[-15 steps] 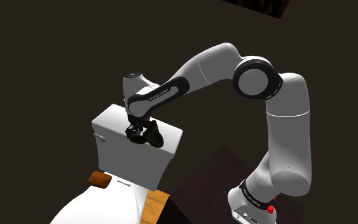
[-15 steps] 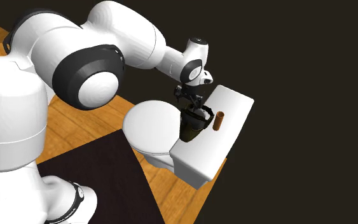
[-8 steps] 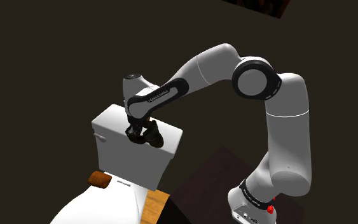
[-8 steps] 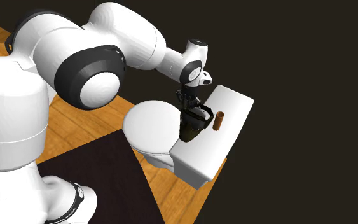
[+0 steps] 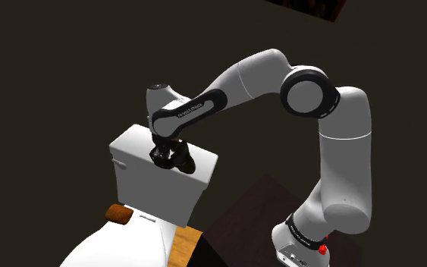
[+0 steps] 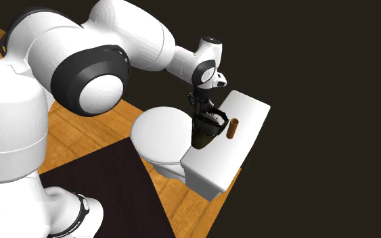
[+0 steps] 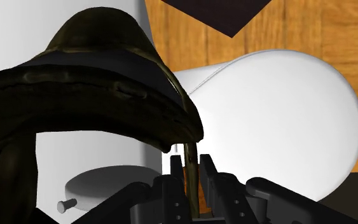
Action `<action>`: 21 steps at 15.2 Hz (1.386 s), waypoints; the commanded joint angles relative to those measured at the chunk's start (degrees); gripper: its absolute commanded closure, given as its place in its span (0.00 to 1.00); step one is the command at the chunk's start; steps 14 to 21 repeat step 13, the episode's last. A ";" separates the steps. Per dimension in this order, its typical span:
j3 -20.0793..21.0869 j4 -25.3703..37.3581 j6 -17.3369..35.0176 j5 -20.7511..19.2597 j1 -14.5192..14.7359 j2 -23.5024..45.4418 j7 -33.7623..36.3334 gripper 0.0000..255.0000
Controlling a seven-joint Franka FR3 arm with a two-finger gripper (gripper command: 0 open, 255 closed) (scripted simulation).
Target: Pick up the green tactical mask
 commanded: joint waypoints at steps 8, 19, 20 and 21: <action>0.54 0.27 -4.78 0.86 -0.34 -4.56 -0.55 1.00; 0.70 0.67 -6.60 1.16 -0.44 -6.01 -0.76 1.00; 0.70 0.67 -6.60 1.16 -0.44 -6.01 -0.76 1.00; 0.70 0.67 -6.60 1.16 -0.44 -6.01 -0.76 1.00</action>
